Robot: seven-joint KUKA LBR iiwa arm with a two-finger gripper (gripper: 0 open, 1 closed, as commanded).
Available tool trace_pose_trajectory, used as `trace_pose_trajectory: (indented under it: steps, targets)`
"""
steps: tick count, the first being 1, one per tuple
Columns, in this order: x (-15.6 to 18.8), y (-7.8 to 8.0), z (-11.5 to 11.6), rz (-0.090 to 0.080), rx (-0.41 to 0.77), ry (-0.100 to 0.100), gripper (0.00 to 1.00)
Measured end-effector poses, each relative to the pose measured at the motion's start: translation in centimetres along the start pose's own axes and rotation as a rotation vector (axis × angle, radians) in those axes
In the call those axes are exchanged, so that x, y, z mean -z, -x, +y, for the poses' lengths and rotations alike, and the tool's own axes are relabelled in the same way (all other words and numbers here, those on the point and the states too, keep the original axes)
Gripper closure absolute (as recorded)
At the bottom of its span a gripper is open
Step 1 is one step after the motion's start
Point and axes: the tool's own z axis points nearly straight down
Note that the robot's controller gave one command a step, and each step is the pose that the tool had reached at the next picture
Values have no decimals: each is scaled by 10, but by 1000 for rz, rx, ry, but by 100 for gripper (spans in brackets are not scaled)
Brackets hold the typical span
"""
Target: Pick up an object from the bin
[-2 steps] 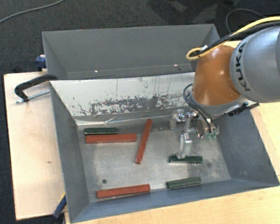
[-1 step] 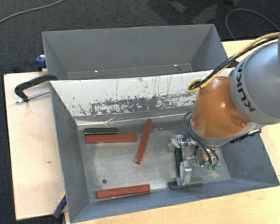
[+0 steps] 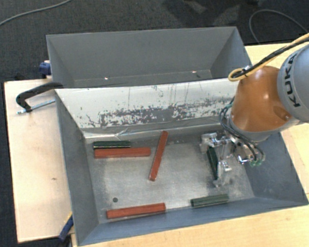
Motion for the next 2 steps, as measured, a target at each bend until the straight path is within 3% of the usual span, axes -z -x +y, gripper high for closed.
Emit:
trace_pose_trajectory:
  steps: [1,2]
  targets:
    - [0,0,3,2,2,3,100]
    - [0,0,3,2,3,3,0]
